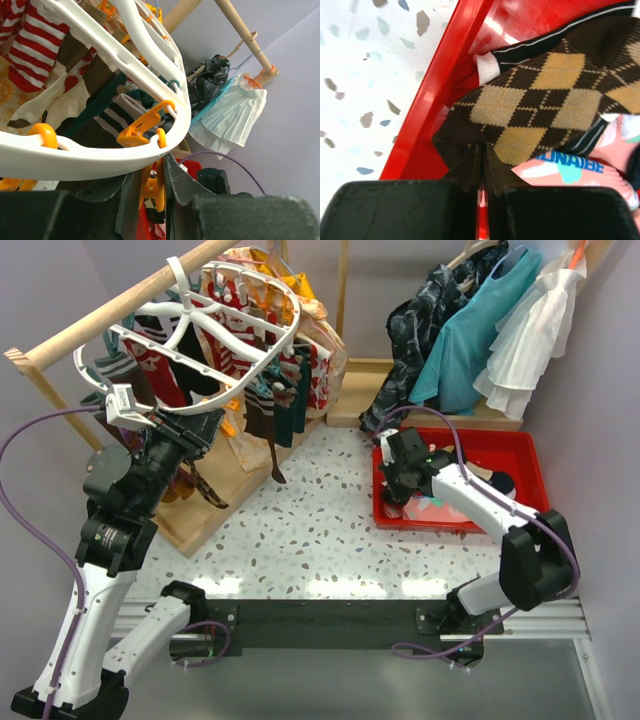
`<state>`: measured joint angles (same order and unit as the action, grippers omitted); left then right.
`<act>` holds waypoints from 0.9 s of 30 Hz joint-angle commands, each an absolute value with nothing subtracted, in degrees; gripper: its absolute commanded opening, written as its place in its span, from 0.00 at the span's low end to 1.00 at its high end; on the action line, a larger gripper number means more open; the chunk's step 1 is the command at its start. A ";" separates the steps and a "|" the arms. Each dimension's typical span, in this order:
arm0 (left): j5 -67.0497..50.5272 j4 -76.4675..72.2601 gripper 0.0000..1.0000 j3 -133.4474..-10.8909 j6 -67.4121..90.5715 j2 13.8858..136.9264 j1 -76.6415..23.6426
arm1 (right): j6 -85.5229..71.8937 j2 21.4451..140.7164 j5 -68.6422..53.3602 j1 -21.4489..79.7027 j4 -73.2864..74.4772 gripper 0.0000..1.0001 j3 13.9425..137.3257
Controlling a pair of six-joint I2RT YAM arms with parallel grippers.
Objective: Clip the socks to the hanger
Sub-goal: Pick up the sock from the bin, then clamp the sock onto the hanger.
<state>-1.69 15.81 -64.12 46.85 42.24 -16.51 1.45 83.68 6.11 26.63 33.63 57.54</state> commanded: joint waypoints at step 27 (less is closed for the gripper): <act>-6.59 11.69 0.11 -65.13 43.33 43.07 -16.35 | -41.74 78.48 9.40 57.12 15.92 0.00 83.93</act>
